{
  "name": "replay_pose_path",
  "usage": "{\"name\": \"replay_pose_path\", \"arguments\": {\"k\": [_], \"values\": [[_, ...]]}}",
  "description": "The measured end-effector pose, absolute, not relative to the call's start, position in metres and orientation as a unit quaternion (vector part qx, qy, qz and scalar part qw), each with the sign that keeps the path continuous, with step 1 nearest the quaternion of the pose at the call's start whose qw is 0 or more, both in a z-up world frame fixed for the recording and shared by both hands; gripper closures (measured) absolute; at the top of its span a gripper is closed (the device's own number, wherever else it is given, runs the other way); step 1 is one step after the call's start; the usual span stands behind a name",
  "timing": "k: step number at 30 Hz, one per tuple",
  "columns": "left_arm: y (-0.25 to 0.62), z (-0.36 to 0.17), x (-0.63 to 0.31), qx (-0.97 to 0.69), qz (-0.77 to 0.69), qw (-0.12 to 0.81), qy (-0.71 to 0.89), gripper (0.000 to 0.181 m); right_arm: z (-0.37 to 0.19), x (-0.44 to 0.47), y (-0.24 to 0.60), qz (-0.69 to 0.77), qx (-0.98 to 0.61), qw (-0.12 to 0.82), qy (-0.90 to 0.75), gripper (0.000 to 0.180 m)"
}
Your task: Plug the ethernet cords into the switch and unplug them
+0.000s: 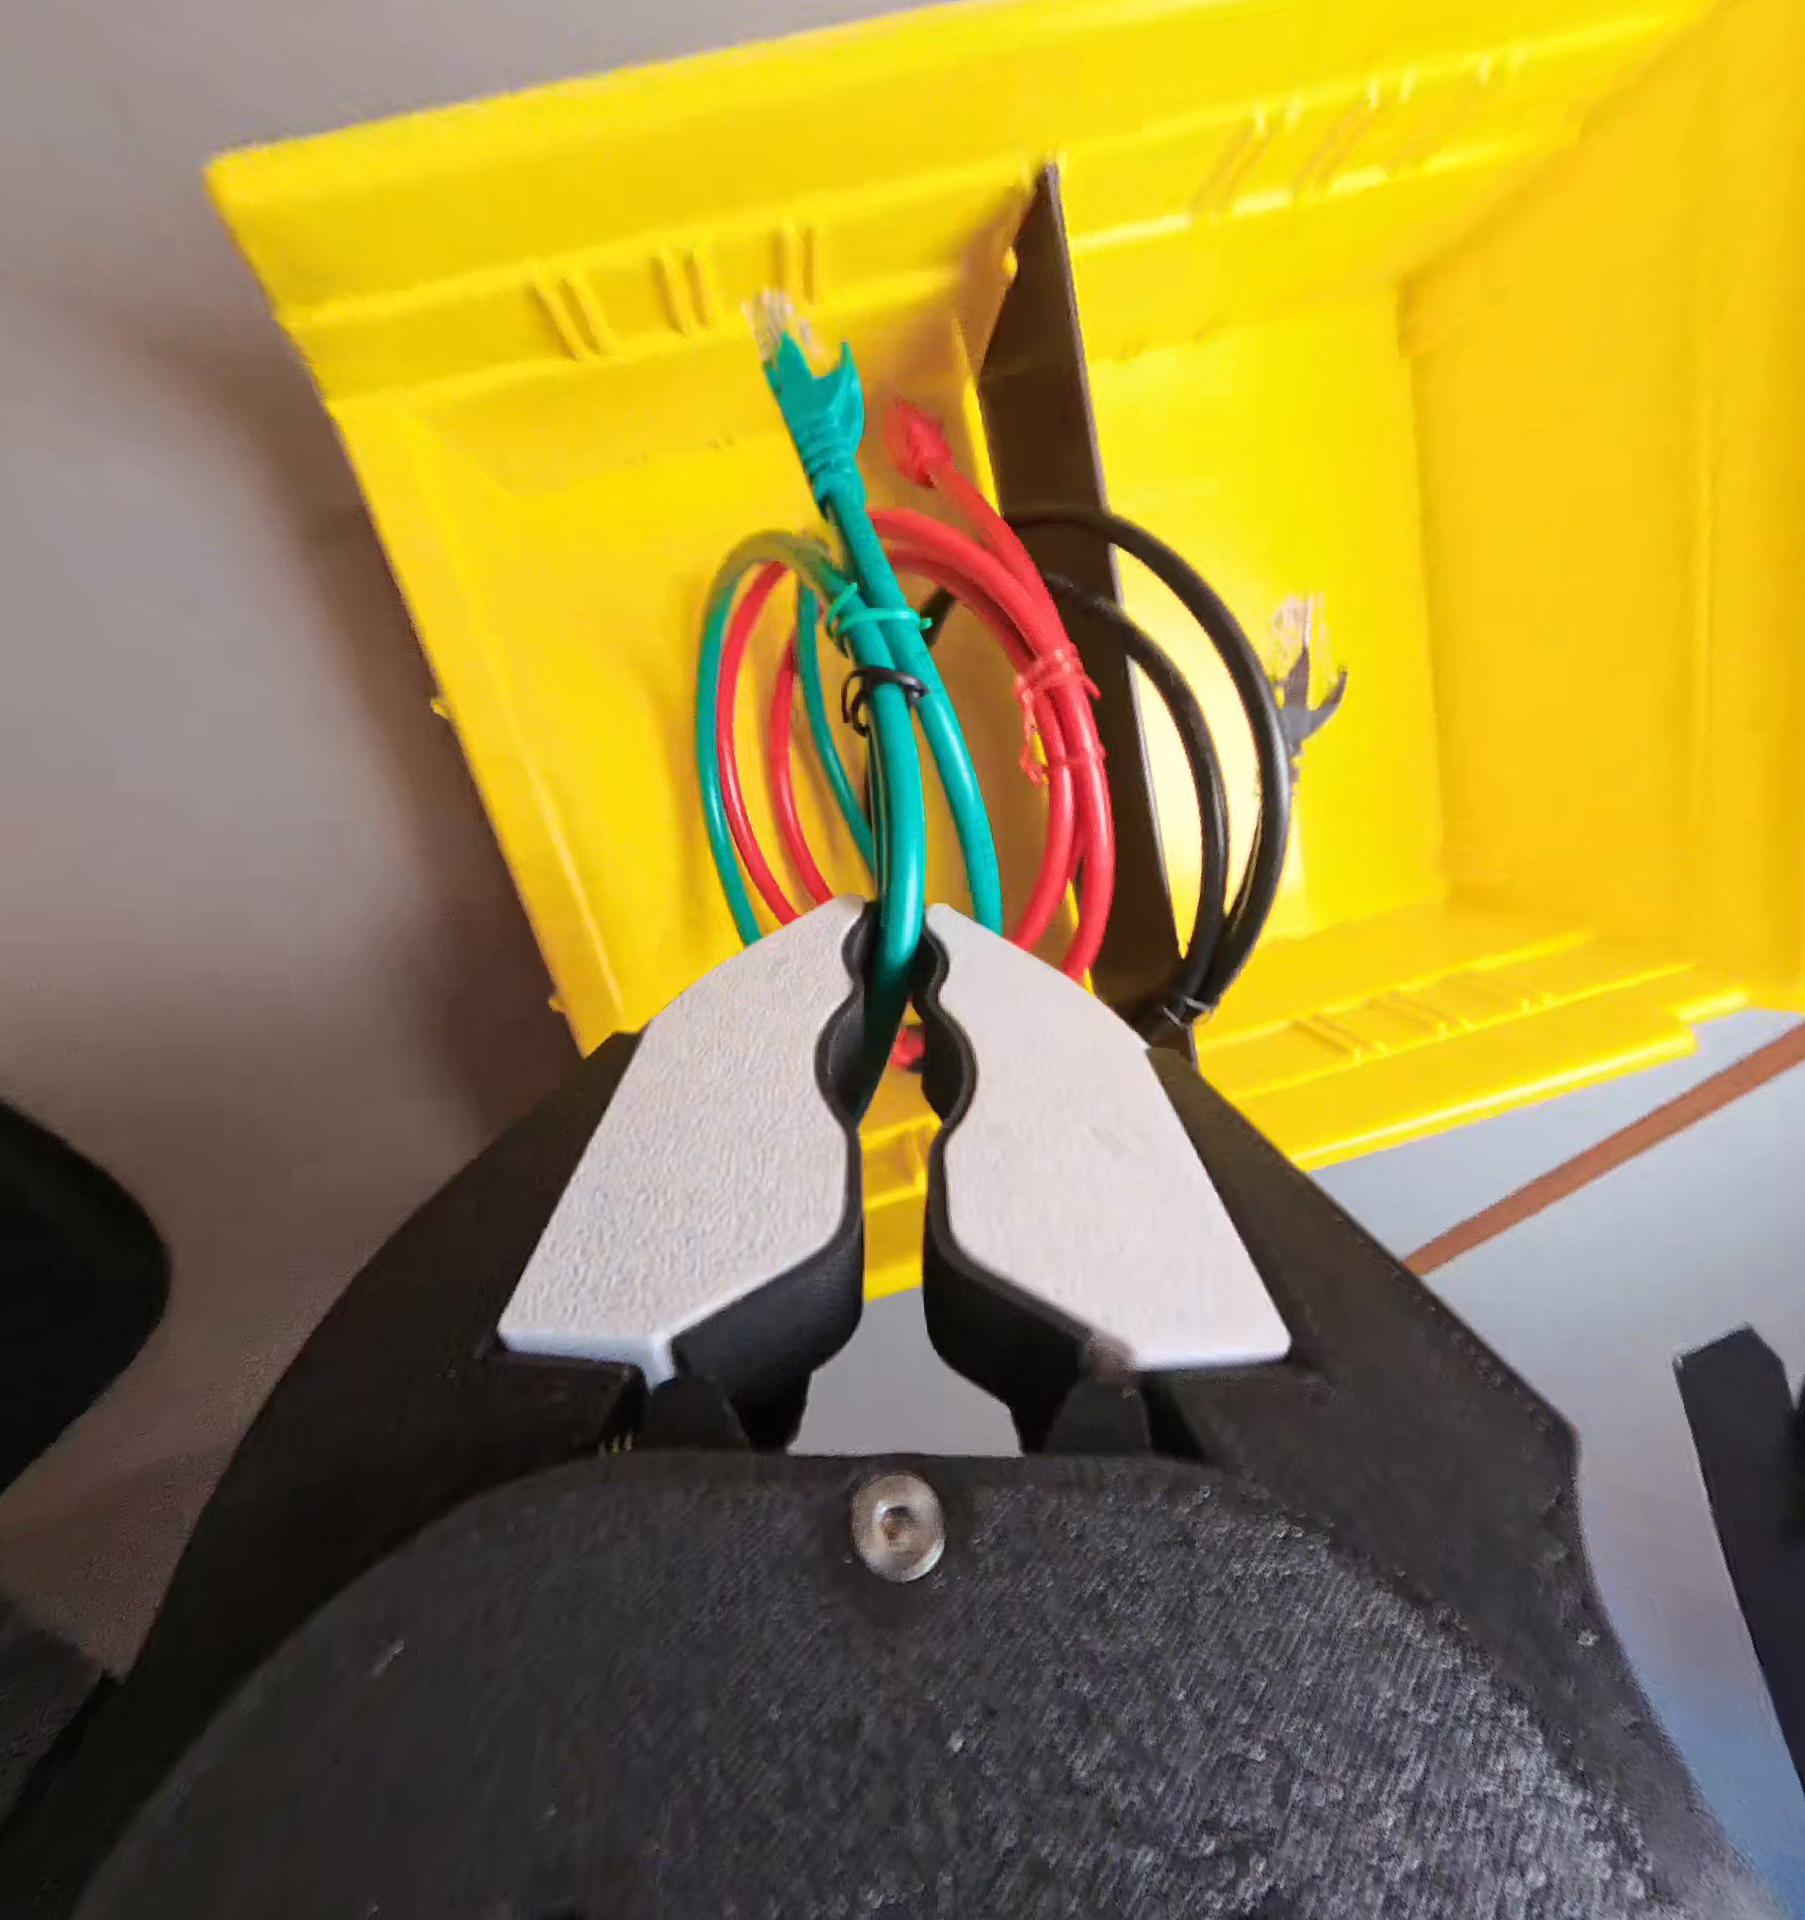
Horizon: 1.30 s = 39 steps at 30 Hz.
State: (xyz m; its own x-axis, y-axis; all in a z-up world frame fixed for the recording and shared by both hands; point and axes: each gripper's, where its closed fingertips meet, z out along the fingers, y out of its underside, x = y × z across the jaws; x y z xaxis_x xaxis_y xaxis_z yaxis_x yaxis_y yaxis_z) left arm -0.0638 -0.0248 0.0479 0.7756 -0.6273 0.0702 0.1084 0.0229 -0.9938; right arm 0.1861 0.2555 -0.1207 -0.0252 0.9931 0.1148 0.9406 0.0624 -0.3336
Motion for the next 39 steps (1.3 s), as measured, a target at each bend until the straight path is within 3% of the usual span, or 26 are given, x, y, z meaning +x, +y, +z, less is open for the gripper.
{"name": "replay_pose_path", "arguments": {"k": [5,9,10,14,19,24,28,33,39], "values": [[-0.024,0.046,-0.063,-0.648,-0.267,0.684,0.203,0.154,-0.094,0.173,0.227,0.202,-0.669,0.096,-0.709,0.175],[-0.023,0.044,-0.063,-0.65,-0.268,0.681,0.204,0.154,-0.116,0.18,0.264,0.138,-0.704,0.105,-0.688,0.175],[-0.023,0.044,-0.063,-0.65,-0.268,0.681,0.204,0.154,-0.125,0.181,0.275,0.11,-0.709,0.118,-0.686,0.172],[-0.023,0.045,-0.065,-0.649,-0.269,0.683,0.201,0.154,-0.12,0.169,0.31,0.027,-0.691,0.242,-0.681,0.125],[-0.021,0.042,-0.065,-0.65,-0.274,0.681,0.197,0.154,-0.083,0.153,0.31,0.004,-0.648,0.358,-0.672,0.119],[-0.017,0.038,-0.062,-0.653,-0.28,0.678,0.189,0.154,-0.033,0.103,0.234,0.127,-0.574,0.474,-0.655,0.121],[-0.005,0.03,-0.061,-0.662,-0.306,0.67,0.135,0.154,-0.017,0.058,0.131,0.192,-0.499,0.505,-0.677,0.12],[0.015,-0.002,-0.05,-0.695,-0.352,0.624,0.061,0.155,-0.022,0.006,0.041,0.147,-0.392,0.541,-0.729,0.113],[0.027,-0.034,-0.022,-0.708,-0.419,0.568,0.033,0.155,-0.043,-0.039,0.01,0.1,-0.34,0.529,-0.771,0.108]]}}
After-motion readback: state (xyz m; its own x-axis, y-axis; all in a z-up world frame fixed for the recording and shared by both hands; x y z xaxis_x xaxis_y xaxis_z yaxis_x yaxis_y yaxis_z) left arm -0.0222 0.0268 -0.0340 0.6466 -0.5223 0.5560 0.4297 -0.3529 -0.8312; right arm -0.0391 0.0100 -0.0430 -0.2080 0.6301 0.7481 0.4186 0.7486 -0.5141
